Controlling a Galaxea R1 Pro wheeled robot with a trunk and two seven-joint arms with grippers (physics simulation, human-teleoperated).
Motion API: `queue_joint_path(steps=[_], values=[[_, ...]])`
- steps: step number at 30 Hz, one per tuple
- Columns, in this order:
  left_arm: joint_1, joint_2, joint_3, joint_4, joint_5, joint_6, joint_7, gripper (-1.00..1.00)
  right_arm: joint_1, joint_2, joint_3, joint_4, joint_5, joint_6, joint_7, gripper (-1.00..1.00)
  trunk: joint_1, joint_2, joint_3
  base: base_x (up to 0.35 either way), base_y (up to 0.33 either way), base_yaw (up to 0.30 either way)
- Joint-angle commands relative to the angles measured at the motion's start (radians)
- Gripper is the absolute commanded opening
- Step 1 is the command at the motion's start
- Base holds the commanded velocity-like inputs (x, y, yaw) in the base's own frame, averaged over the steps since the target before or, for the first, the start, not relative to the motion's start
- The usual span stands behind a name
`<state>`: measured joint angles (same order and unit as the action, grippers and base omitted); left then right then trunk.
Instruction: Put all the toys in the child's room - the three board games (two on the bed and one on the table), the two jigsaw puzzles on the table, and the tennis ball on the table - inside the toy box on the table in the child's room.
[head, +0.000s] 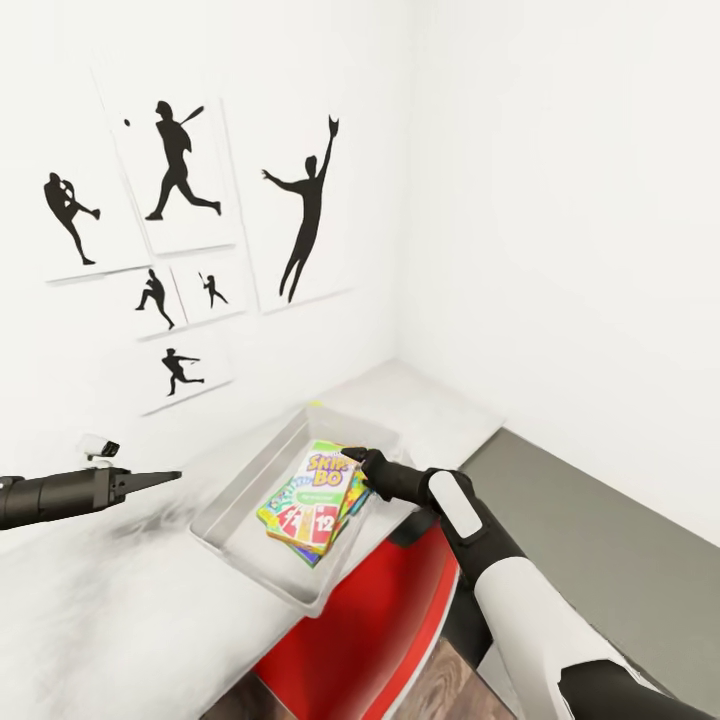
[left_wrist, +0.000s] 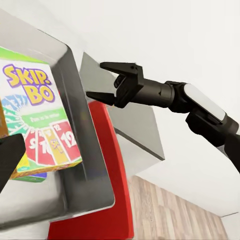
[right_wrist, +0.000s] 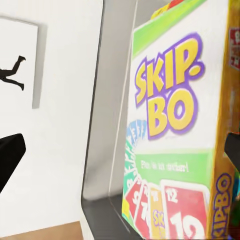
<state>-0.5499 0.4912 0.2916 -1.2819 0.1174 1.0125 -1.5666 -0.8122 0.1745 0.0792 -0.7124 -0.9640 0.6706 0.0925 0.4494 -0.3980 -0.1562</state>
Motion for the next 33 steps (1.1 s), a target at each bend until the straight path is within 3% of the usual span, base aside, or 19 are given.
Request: queue_joint_path(steps=[1, 7, 12, 16, 21, 33], values=[[-0.001, 0.001, 0.000, -0.001, -0.001, 0.011, -0.004, 1.00, -0.001, 0.000, 0.000, 0.000, 0.005, 0.003, 0.005, 1.00, 0.001, -0.002, 0.000, 0.000, -0.272, -0.028], [0.000, 0.001, 0.001, 0.000, -0.001, 0.011, -0.004, 1.00, 0.009, 0.000, 0.012, -0.060, 0.013, 0.005, 0.039, 1.00, 0.001, -0.002, 0.009, 0.000, -0.183, -0.008], [0.001, 0.003, 0.009, -0.001, -0.001, 0.011, -0.004, 1.00, 0.030, 0.000, 0.115, -0.180, 0.017, 0.004, 0.097, 1.00, 0.001, -0.002, 0.017, 0.000, -0.028, -0.001], [0.010, 0.003, 0.048, -0.001, 0.000, 0.011, -0.004, 1.00, 0.031, 0.000, 0.152, -0.226, 0.029, 0.002, 0.106, 1.00, 0.001, -0.002, 0.020, 0.000, -0.006, 0.000], [0.020, 0.003, 0.076, -0.001, 0.000, 0.011, -0.004, 1.00, 0.031, 0.000, 0.165, -0.241, 0.047, 0.001, 0.107, 1.00, 0.001, -0.002, 0.021, 0.000, -0.001, 0.000], [0.022, 0.003, 0.082, -0.001, -0.001, 0.011, -0.004, 1.00, 0.031, 0.000, 0.167, -0.246, 0.082, -0.001, 0.097, 1.00, 0.001, -0.002, 0.021, 0.000, -0.079, 0.000]])
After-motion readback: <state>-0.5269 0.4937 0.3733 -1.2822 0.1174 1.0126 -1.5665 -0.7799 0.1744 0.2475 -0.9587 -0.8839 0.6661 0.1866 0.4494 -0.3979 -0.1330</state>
